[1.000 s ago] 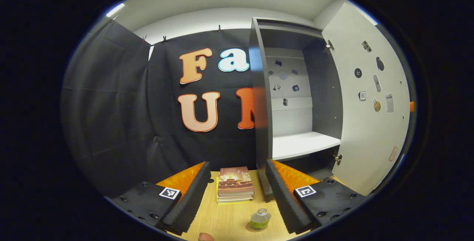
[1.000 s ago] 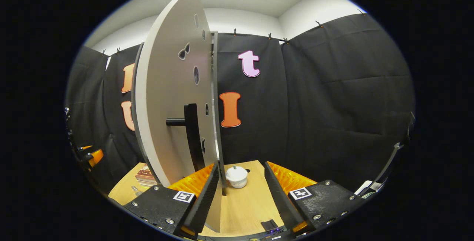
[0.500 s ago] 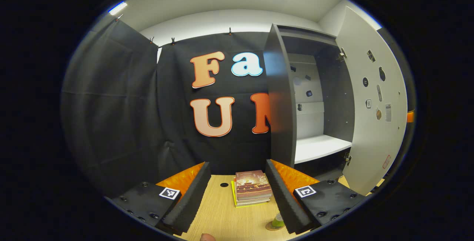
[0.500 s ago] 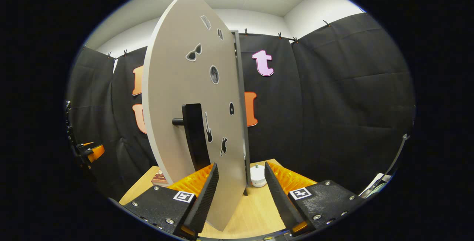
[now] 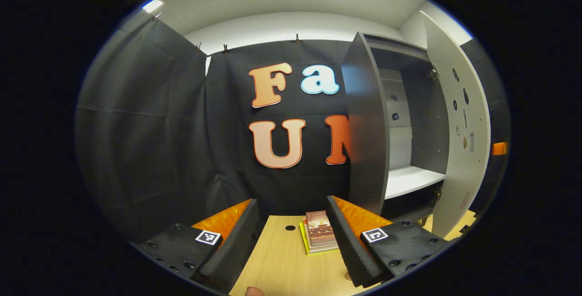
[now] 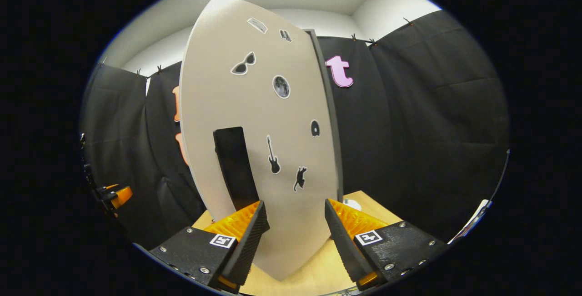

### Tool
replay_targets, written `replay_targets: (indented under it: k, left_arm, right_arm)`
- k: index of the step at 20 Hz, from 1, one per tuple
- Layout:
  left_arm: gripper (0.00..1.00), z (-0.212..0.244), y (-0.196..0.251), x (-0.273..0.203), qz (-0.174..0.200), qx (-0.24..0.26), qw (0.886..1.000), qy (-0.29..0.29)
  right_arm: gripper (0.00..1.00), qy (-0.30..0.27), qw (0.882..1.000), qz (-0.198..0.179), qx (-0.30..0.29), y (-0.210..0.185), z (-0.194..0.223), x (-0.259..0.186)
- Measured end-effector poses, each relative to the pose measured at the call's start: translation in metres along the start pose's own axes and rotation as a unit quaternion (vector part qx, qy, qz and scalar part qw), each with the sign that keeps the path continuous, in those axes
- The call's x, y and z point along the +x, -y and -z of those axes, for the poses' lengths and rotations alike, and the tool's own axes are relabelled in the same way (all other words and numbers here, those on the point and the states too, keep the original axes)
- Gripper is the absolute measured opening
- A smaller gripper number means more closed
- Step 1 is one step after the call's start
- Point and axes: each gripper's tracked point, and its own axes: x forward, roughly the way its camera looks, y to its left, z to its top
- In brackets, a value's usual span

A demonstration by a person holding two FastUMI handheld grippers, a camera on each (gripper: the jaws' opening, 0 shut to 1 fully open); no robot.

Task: Open the cabinet door with the right hand, grasp the bottle in the cabinet with the left hand and place it on the coaster, then close the cabinet door with the right hand.

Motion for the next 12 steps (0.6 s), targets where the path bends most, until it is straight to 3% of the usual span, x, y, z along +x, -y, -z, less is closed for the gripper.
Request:
replay_targets:
  k: [5, 12]
  left_arm:
    - [0.97, 0.012, -0.032, 0.004, -0.021, -0.002, 1.000, -0.010]
    - [0.98, 0.011, -0.065, 0.008, -0.048, -0.008, 0.999, -0.009]
  right_arm:
    - [0.81, -0.023, 0.999, -0.044, 0.015, -0.028, 0.014, 0.022]
    - [0.83, -0.027, 0.998, -0.052, 0.002, -0.045, 0.017, 0.042]
